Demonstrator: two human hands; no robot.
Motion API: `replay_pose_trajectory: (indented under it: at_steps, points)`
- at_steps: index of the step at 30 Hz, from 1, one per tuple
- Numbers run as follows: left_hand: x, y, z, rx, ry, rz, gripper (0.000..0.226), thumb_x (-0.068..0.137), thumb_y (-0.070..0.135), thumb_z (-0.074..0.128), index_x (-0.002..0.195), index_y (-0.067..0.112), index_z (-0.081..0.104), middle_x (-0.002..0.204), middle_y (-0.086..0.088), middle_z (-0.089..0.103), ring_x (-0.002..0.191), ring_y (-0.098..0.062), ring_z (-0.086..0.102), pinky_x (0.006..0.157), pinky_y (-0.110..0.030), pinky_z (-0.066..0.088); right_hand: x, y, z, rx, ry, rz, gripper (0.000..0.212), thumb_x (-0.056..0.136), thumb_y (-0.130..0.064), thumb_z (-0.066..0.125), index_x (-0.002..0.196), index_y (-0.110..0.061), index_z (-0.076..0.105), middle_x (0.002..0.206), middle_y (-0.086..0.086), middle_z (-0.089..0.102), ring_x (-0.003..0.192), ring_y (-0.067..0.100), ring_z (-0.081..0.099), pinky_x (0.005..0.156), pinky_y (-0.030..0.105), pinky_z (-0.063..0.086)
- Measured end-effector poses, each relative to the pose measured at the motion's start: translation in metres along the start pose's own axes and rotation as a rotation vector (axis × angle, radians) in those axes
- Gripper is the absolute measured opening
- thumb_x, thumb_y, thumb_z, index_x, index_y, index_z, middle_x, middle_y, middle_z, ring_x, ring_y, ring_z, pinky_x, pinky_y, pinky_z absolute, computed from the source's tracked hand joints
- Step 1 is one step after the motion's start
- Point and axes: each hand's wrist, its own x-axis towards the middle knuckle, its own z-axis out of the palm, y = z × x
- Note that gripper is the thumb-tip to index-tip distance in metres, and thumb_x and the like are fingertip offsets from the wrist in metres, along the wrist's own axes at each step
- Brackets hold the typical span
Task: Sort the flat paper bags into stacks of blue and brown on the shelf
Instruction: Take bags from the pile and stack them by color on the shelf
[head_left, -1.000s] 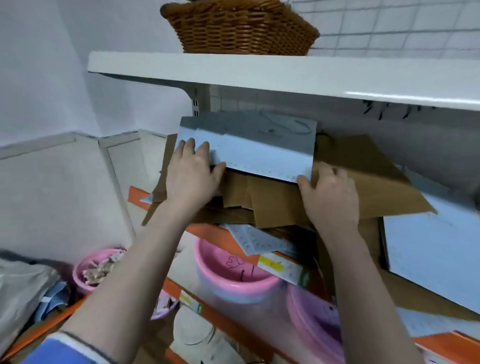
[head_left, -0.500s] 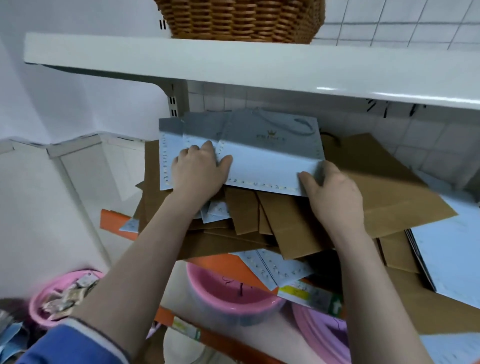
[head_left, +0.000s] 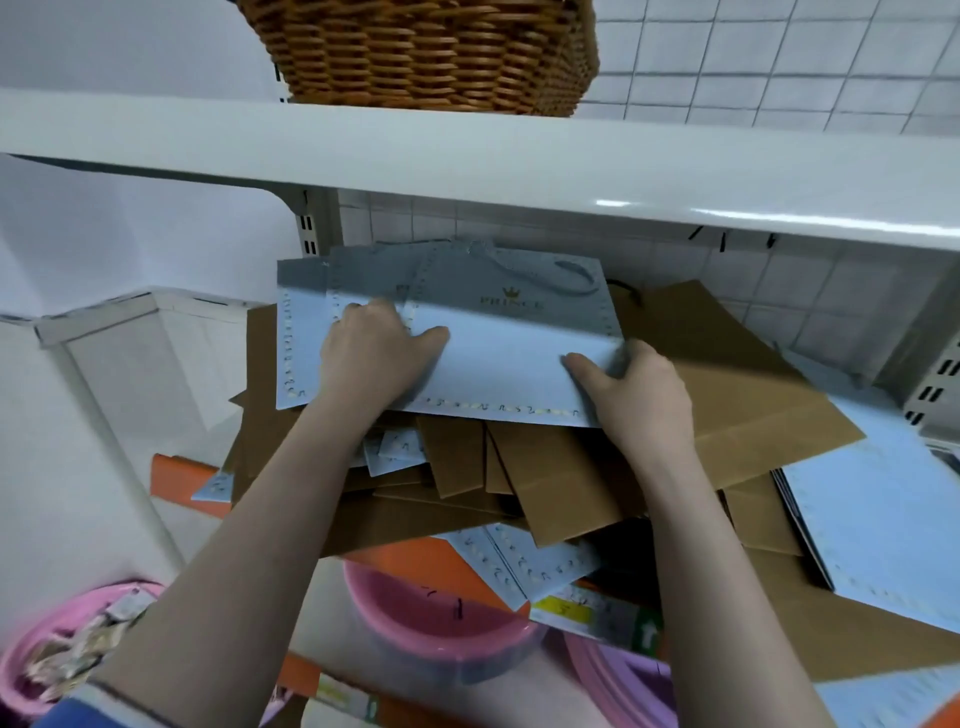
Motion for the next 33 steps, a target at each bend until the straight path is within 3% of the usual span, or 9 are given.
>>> replay_pose_trajectory:
  at_steps: [5, 7, 11, 13, 16, 22, 30, 33]
  points:
    - [0.001, -0.004, -0.001, 0.037, -0.073, 0.056, 0.056, 0.088, 0.049, 0.050, 0.121, 0.004, 0.050, 0.122, -0.018, 0.052, 0.114, -0.035, 0.046, 0.089, -0.039, 0.037, -0.011, -0.001, -0.006, 0.078, -0.026, -0.052, 0.042, 0.087, -0.041, 0.062, 0.117, -0.011, 0.056, 0.106, 0.004, 0.060, 0.103, 0.028, 0.057, 0.073, 0.030, 0.039]
    - [0.002, -0.006, -0.002, 0.008, -0.081, 0.071, 0.054, 0.087, 0.048, 0.053, 0.118, 0.003, 0.049, 0.117, -0.017, 0.053, 0.111, -0.035, 0.047, 0.084, -0.038, 0.036, -0.017, -0.003, -0.008, 0.101, -0.028, -0.078, 0.040, 0.088, -0.038, 0.063, 0.118, -0.012, 0.058, 0.100, 0.001, 0.058, 0.104, 0.027, 0.057, 0.075, 0.030, 0.040]
    - [0.005, -0.007, -0.007, -0.122, -0.096, 0.044, 0.045, 0.082, 0.041, 0.064, 0.100, 0.004, 0.045, 0.099, -0.011, 0.050, 0.098, -0.031, 0.048, 0.072, -0.033, 0.034, -0.028, -0.005, -0.011, 0.119, 0.009, -0.071, 0.049, 0.089, -0.035, 0.063, 0.130, -0.010, 0.052, 0.123, 0.008, 0.059, 0.114, 0.028, 0.052, 0.082, 0.031, 0.039]
    - [0.006, -0.006, -0.011, -0.204, -0.098, 0.011, 0.041, 0.081, 0.033, 0.067, 0.097, 0.005, 0.042, 0.098, -0.010, 0.048, 0.090, -0.026, 0.047, 0.069, -0.032, 0.034, -0.031, -0.005, -0.012, 0.078, 0.038, -0.051, 0.049, 0.090, -0.036, 0.061, 0.130, -0.010, 0.051, 0.125, 0.009, 0.059, 0.115, 0.030, 0.052, 0.083, 0.033, 0.039]
    - [0.006, -0.007, -0.013, -0.364, -0.070, -0.008, 0.044, 0.078, 0.030, 0.070, 0.107, 0.002, 0.053, 0.106, -0.010, 0.055, 0.092, -0.027, 0.053, 0.072, -0.033, 0.042, -0.036, -0.003, -0.013, -0.012, 0.083, -0.024, 0.045, 0.090, -0.040, 0.057, 0.124, -0.010, 0.055, 0.121, 0.012, 0.060, 0.110, 0.032, 0.053, 0.078, 0.034, 0.039]
    - [-0.017, 0.000, -0.024, -0.551, -0.045, 0.047, 0.045, 0.081, 0.029, 0.071, 0.118, 0.011, 0.056, 0.098, -0.001, 0.057, 0.095, -0.024, 0.058, 0.085, -0.035, 0.047, -0.055, 0.002, -0.022, -0.203, 0.115, 0.037, 0.040, 0.094, -0.045, 0.046, 0.114, -0.013, 0.058, 0.115, 0.011, 0.059, 0.102, 0.034, 0.054, 0.074, 0.034, 0.039]
    - [-0.058, 0.025, -0.023, -0.593, -0.047, 0.087, 0.035, 0.081, 0.028, 0.070, 0.113, 0.013, 0.063, 0.097, -0.004, 0.062, 0.089, -0.023, 0.058, 0.075, -0.032, 0.043, -0.080, 0.025, -0.054, -0.248, 0.198, 0.029, 0.036, 0.093, -0.045, 0.044, 0.093, -0.011, 0.055, 0.098, 0.013, 0.058, 0.082, 0.033, 0.047, 0.066, 0.033, 0.033]
    - [-0.075, 0.045, -0.017, -0.611, -0.086, 0.076, 0.034, 0.080, 0.026, 0.072, 0.110, 0.012, 0.066, 0.103, -0.007, 0.066, 0.090, -0.026, 0.062, 0.079, -0.035, 0.048, -0.088, 0.044, -0.076, -0.233, 0.208, 0.030, 0.036, 0.092, -0.045, 0.045, 0.094, -0.010, 0.055, 0.099, 0.013, 0.059, 0.086, 0.035, 0.051, 0.068, 0.033, 0.035]
